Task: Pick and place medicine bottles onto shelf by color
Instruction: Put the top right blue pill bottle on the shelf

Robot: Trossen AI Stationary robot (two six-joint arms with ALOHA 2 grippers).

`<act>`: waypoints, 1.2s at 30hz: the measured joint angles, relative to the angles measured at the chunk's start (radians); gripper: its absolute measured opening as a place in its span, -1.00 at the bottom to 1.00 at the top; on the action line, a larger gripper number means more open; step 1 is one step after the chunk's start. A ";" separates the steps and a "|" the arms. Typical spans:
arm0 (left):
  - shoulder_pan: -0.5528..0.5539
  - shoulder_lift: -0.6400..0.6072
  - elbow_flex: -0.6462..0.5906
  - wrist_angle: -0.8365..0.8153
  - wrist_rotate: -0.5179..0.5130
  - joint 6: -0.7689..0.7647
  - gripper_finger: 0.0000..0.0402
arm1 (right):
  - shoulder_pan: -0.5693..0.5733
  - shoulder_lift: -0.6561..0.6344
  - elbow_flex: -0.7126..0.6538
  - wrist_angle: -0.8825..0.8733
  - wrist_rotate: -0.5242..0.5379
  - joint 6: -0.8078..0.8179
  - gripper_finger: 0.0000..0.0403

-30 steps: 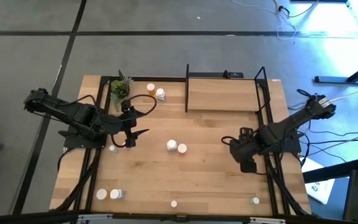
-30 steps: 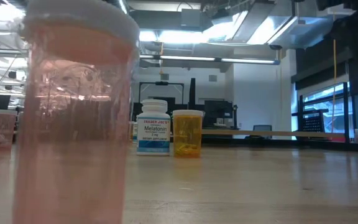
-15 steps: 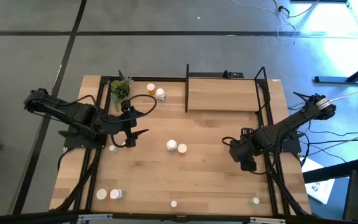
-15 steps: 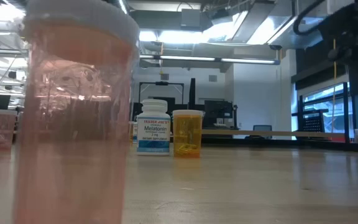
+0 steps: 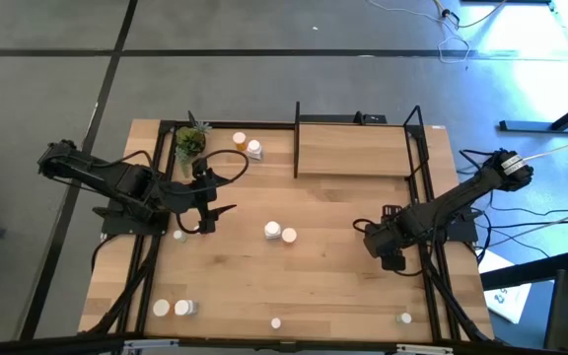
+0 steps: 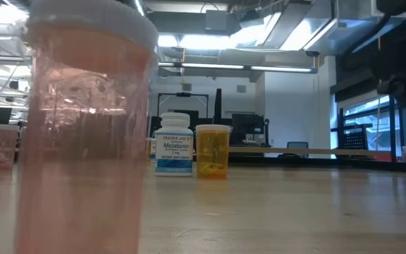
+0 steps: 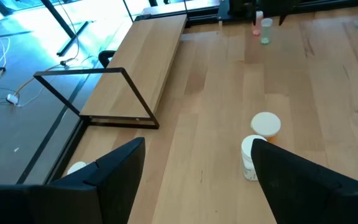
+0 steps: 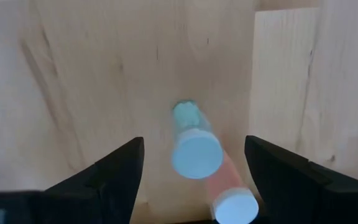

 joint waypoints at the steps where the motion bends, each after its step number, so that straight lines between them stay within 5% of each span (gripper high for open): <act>1: 0.000 0.000 0.000 0.000 0.000 0.000 0.44 | 0.000 0.000 -0.002 -0.001 0.000 0.004 0.39; 18: 0.000 0.000 0.000 0.000 0.000 -0.001 0.44 | 0.000 0.000 -0.002 0.008 0.019 0.004 0.39; 36: 0.000 0.000 0.000 0.000 0.001 -0.002 0.44 | 0.000 0.000 -0.002 0.007 0.018 0.004 0.04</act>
